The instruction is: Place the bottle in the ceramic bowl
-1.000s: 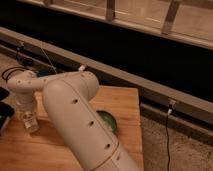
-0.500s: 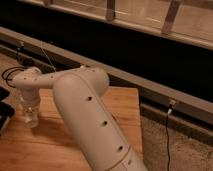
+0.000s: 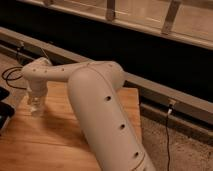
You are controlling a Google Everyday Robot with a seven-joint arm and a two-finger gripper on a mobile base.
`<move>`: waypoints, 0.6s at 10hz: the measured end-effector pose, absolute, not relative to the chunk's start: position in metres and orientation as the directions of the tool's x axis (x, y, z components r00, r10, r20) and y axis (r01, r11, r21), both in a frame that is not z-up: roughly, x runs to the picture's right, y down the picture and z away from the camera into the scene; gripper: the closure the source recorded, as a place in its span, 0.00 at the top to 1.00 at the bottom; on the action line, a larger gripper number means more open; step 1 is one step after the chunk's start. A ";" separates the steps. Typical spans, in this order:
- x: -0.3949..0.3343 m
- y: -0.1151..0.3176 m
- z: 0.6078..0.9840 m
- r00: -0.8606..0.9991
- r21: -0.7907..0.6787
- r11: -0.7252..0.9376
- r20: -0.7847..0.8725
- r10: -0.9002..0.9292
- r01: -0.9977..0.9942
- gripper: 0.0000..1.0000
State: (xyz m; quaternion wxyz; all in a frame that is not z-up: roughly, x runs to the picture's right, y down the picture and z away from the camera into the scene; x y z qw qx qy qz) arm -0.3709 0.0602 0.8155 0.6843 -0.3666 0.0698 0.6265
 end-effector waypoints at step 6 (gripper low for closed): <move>-0.224 0.043 0.835 -0.079 -0.377 -0.341 -0.563 0.823 -0.861 0.00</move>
